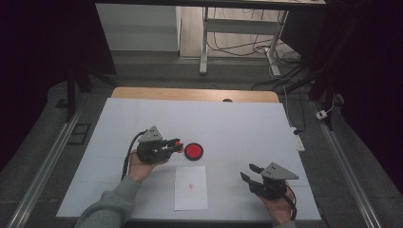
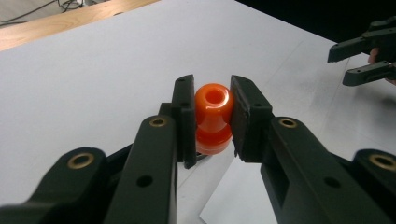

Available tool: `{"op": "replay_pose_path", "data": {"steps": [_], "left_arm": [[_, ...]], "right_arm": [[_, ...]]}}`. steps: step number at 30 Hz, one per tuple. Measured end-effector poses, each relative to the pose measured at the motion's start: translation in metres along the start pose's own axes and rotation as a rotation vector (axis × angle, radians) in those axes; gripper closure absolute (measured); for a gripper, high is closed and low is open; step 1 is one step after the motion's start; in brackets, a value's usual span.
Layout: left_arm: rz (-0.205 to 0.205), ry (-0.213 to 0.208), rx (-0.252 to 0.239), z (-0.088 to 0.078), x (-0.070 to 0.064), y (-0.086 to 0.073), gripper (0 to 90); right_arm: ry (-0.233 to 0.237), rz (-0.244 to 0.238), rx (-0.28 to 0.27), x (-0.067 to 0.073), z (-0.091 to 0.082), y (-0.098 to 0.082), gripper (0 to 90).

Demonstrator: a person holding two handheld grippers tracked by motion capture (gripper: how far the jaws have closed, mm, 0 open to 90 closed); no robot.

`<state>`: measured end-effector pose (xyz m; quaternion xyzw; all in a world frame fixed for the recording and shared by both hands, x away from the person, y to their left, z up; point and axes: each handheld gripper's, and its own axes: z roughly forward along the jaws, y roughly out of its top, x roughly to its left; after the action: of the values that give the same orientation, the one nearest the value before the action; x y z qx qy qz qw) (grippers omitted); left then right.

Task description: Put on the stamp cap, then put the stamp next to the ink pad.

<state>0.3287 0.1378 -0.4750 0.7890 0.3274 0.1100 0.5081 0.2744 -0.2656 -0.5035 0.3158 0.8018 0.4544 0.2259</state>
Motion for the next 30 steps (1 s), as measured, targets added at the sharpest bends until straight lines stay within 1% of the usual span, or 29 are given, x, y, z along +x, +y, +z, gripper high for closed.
{"op": "replay_pose_path", "data": {"steps": [5,9,13,18,20,22,25,30], "left_arm": [[-0.003,0.016,0.015,0.004,0.006,0.000,72.3],[0.001,0.038,0.040,0.011,0.012,-0.002,72.3],[-0.018,0.057,0.064,0.019,0.020,-0.005,72.3],[-0.024,0.078,0.083,0.026,0.027,-0.008,72.3],[-0.028,0.081,0.085,0.028,0.029,-0.008,72.2],[-0.032,0.084,0.089,0.028,0.031,-0.009,72.2],[-0.038,0.085,0.100,0.031,0.034,-0.010,72.2],[-0.033,0.084,0.126,0.038,0.035,-0.012,72.2]], "right_arm": [[-0.004,0.001,0.001,-0.001,-0.001,0.000,50.9],[-0.005,0.006,-0.003,-0.002,-0.001,-0.002,50.9],[-0.007,0.006,0.008,-0.003,-0.001,-0.003,50.9],[-0.005,0.004,0.007,-0.002,-0.001,-0.003,50.9],[-0.009,-0.003,0.012,-0.002,0.000,-0.003,50.9],[-0.002,0.001,0.011,-0.002,0.001,-0.003,50.9],[-0.006,0.005,0.012,-0.003,-0.001,-0.004,50.9],[-0.011,0.004,0.008,-0.002,-0.002,-0.004,50.9]]}}
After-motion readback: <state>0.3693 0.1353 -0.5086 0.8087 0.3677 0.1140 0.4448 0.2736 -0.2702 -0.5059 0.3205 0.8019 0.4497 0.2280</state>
